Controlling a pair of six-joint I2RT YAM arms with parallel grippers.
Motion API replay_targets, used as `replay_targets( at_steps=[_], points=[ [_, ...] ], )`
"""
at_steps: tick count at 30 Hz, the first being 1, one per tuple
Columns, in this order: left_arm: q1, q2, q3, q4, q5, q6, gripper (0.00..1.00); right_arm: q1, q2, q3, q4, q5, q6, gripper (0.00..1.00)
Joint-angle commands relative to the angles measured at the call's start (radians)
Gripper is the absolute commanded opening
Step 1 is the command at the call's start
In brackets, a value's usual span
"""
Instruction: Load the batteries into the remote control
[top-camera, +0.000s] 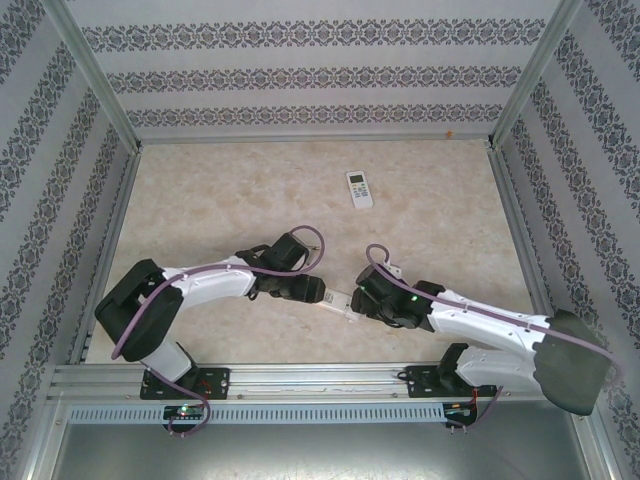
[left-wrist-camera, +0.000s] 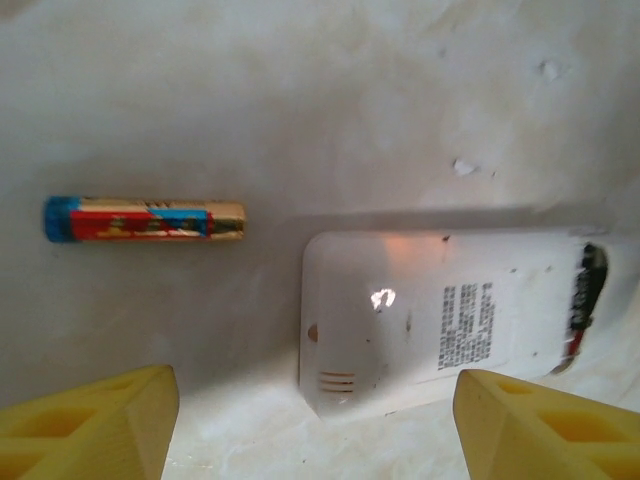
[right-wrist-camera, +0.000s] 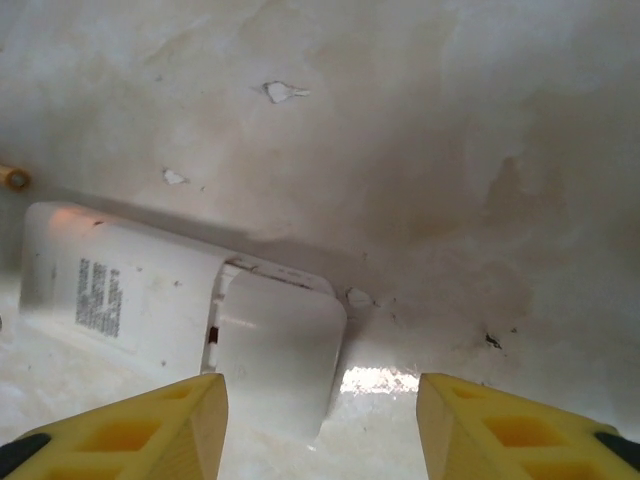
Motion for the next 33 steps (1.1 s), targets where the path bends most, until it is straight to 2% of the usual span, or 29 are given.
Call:
replay_targets(
  at_steps=[1,6,21,33],
  points=[
    [-0.028,0.043,0.050,-0.111,-0.009,0.048,0.70,-0.009,0.039,0.018,0.034,-0.002,0.023,0.50],
    [-0.035,0.065,0.057,-0.128,-0.027,0.048,0.68,-0.014,0.099,0.039,0.006,0.028,0.024,0.45],
    [-0.035,0.105,0.039,-0.116,-0.073,0.055,0.64,-0.019,0.247,0.089,-0.039,0.096,0.063,0.44],
    [-0.035,0.103,0.037,-0.108,-0.090,0.059,0.63,-0.058,0.159,0.101,0.002,0.030,0.047,0.44]
  ],
)
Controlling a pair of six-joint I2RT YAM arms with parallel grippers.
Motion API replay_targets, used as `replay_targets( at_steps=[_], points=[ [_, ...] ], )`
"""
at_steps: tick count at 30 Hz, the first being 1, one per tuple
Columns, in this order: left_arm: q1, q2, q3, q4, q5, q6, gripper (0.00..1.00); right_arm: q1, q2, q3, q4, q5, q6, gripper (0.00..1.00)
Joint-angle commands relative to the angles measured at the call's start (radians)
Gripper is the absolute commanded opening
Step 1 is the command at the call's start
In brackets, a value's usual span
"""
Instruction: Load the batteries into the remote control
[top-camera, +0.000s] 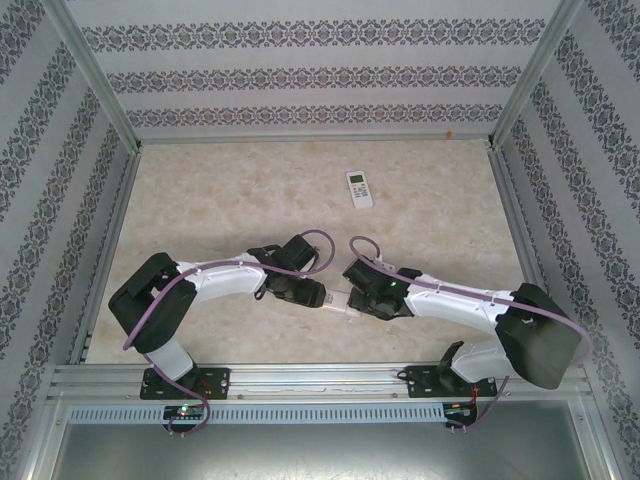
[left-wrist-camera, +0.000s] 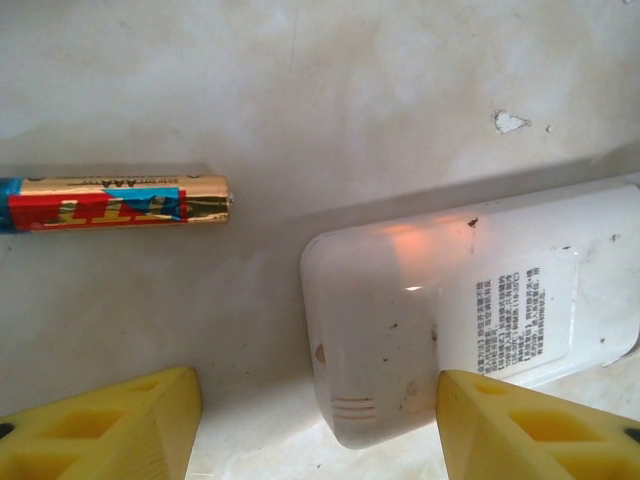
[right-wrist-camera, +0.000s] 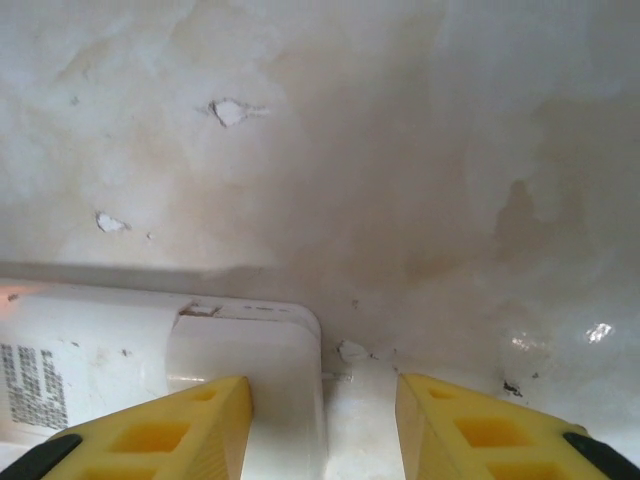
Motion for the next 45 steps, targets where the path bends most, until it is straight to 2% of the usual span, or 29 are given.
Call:
replay_targets(
  at_steps=[1,6,10,22,28,34,36,39,41,45],
  points=[
    [-0.007,0.039,-0.017,-0.036,-0.048,0.019,0.63,-0.021,-0.049,-0.006,0.029,0.016,0.010,0.44],
    [-0.007,0.033,-0.016,-0.022,-0.042,0.013,0.63,-0.019,-0.127,-0.044,0.025,-0.016,0.021,0.48],
    [-0.007,0.031,-0.019,-0.007,-0.030,0.004,0.63,-0.019,-0.131,-0.071,0.031,-0.031,0.025,0.52],
    [-0.007,0.031,-0.027,-0.001,-0.026,0.002,0.63,0.007,0.032,-0.029,0.060,-0.045,-0.005,0.36],
    [-0.007,0.031,-0.036,0.019,-0.009,0.006,0.63,0.066,0.149,0.034,0.044,-0.046,-0.014,0.30],
    [-0.007,0.037,-0.048,0.090,0.052,-0.021,0.63,0.085,0.099,0.016,0.169,-0.091,0.122,0.27],
    [-0.007,0.029,-0.055,0.110,0.057,-0.037,0.63,0.085,0.035,0.006,0.175,-0.071,0.140,0.30],
    [-0.005,-0.021,-0.073,0.121,0.023,-0.059,0.68,0.084,-0.068,0.029,0.046,0.039,0.076,0.36],
    [0.000,-0.080,-0.089,0.122,-0.013,-0.072,0.72,0.079,-0.120,0.034,-0.001,0.100,-0.024,0.42],
    [0.041,-0.238,-0.139,0.131,-0.042,-0.124,0.82,0.063,-0.175,0.040,0.023,0.107,-0.374,0.61]
  ],
)
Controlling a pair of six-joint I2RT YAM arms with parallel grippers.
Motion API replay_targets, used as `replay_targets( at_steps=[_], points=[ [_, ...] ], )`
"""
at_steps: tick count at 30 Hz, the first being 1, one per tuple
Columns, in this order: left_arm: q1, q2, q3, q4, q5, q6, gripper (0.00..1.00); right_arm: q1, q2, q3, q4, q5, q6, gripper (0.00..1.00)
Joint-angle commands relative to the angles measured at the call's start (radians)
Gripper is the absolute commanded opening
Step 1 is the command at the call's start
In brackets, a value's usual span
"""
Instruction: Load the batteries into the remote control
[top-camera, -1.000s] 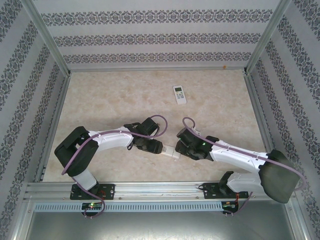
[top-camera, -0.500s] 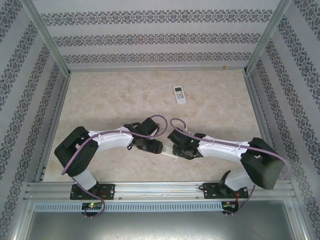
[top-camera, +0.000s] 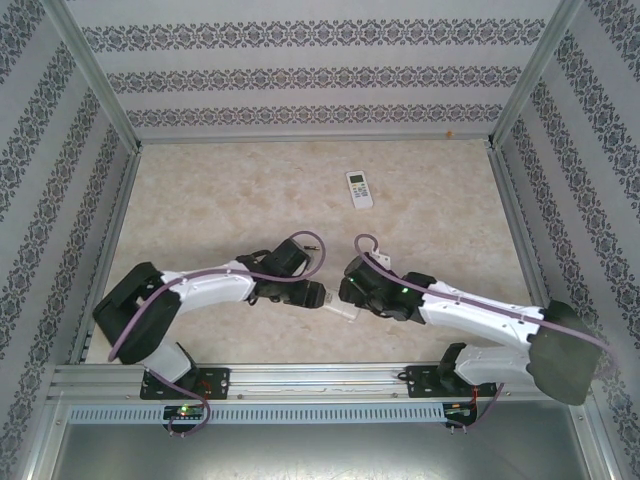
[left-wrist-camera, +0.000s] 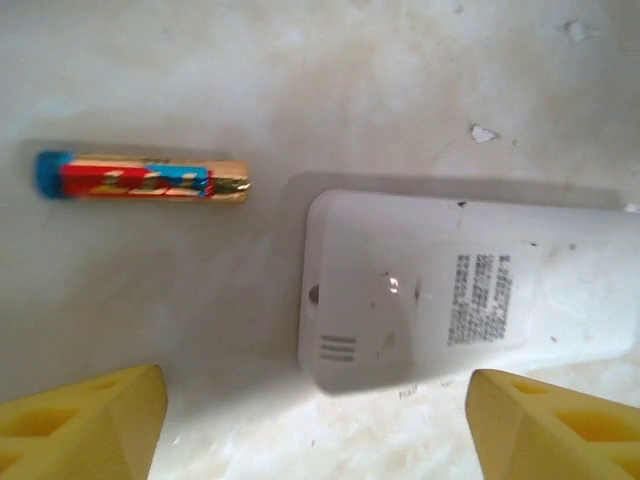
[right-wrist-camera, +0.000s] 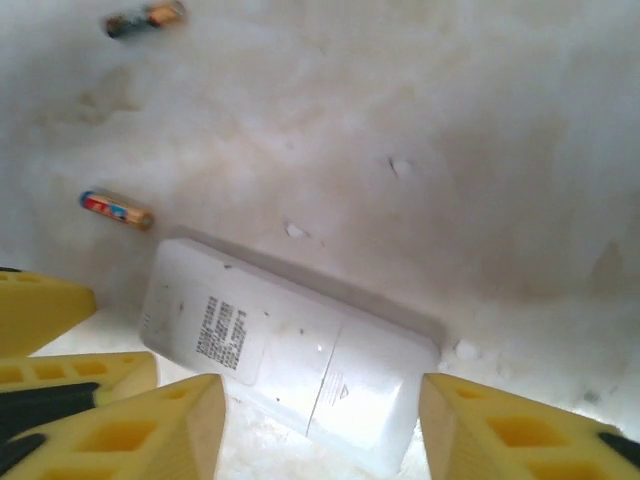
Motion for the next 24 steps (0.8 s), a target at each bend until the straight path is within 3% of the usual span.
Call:
replay_targets(
  at_steps=[1,5,8,13,24],
  points=[
    [0.047,-0.142,-0.041,0.037,-0.037,-0.070,0.84,-0.008,-0.014,0.030,0.002,0.011,-0.372,0.67],
    [0.160,-0.318,-0.126,0.054,0.002,-0.161,0.90,-0.005,0.078,0.124,-0.064,-0.118,-0.711,0.86],
    [0.259,-0.414,-0.195,0.115,0.099,-0.238,0.92,-0.001,0.197,0.208,-0.127,-0.145,-0.830,0.90],
    [0.321,-0.476,-0.223,0.118,0.189,-0.281,0.93,0.005,0.364,0.280,-0.168,-0.175,-0.898,0.90],
    [0.344,-0.499,-0.232,0.101,0.186,-0.323,0.94,0.043,0.600,0.380,-0.248,-0.131,-0.871,0.76]
  ],
)
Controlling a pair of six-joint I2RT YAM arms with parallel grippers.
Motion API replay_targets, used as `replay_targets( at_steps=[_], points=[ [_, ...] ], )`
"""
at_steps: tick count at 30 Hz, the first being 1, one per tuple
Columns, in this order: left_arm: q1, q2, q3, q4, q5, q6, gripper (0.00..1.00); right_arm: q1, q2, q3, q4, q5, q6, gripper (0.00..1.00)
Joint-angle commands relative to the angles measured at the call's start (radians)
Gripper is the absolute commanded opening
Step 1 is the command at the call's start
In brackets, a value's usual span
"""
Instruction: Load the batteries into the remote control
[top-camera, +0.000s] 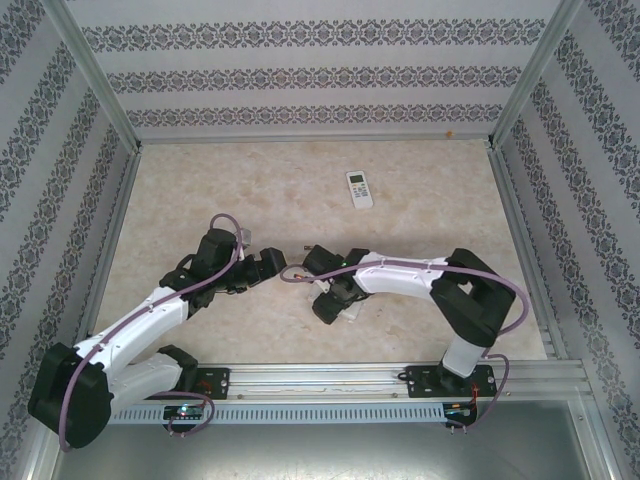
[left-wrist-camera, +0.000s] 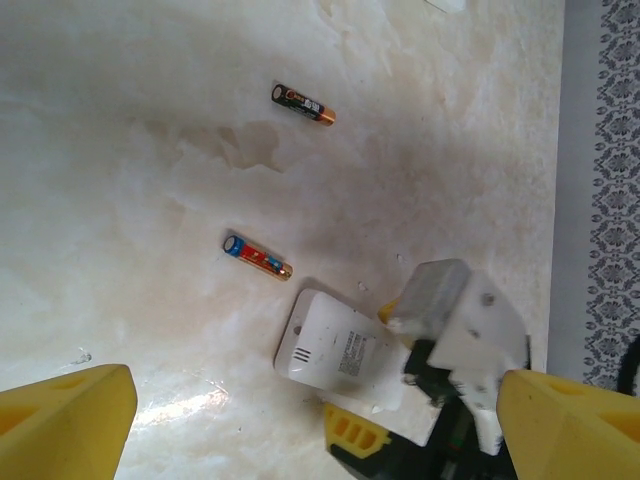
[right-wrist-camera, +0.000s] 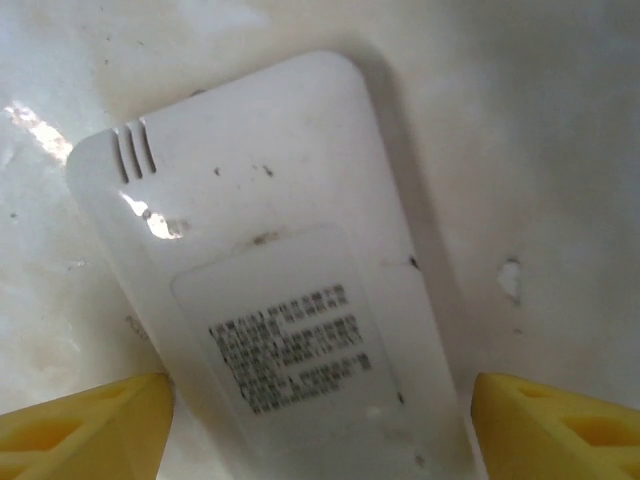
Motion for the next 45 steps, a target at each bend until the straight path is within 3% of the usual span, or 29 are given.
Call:
replay_targets(
  at_steps=[1,7,11,18,21,28,30,32,35,39,45],
  points=[
    [0.018,-0.009,-0.007,0.013,0.010,-0.037,0.94,0.020,0.053,0.043,-0.064,0.029,0.001,0.72],
    [0.027,-0.017,-0.005,0.006,-0.003,-0.078,0.96,0.026,-0.029,0.059,-0.014,0.000,0.049,0.44],
    [0.027,0.013,-0.016,0.113,0.094,-0.087,0.94,0.019,-0.154,-0.010,0.220,-0.160,0.215,0.43],
    [0.023,0.121,-0.025,0.260,0.252,-0.124,0.78,0.021,-0.163,-0.004,0.381,-0.249,0.412,0.42],
    [0.023,0.137,-0.024,0.217,0.230,-0.117,0.66,0.021,-0.159,-0.010,0.440,-0.285,0.449,0.41],
    [0.024,0.124,-0.008,0.125,0.187,-0.074,0.20,0.018,-0.146,-0.006,0.472,-0.309,0.525,0.42],
    [0.023,0.117,0.019,0.051,0.154,-0.049,0.08,0.016,-0.161,0.010,0.463,-0.318,0.526,0.47],
    [0.025,0.116,0.088,-0.103,0.072,0.007,0.01,0.009,-0.208,0.024,0.429,-0.297,0.513,0.66],
    [0.024,0.177,0.300,-0.477,-0.176,0.139,0.01,-0.021,-0.319,-0.003,0.386,-0.206,0.503,0.78],
    [0.031,0.409,0.633,-0.852,-0.604,0.309,0.01,-0.085,-0.473,-0.097,0.367,-0.084,0.526,0.84],
    [0.057,0.781,1.063,-1.078,-1.089,0.372,0.00,-0.159,-0.619,-0.209,0.332,-0.044,0.569,0.84]
  ],
)
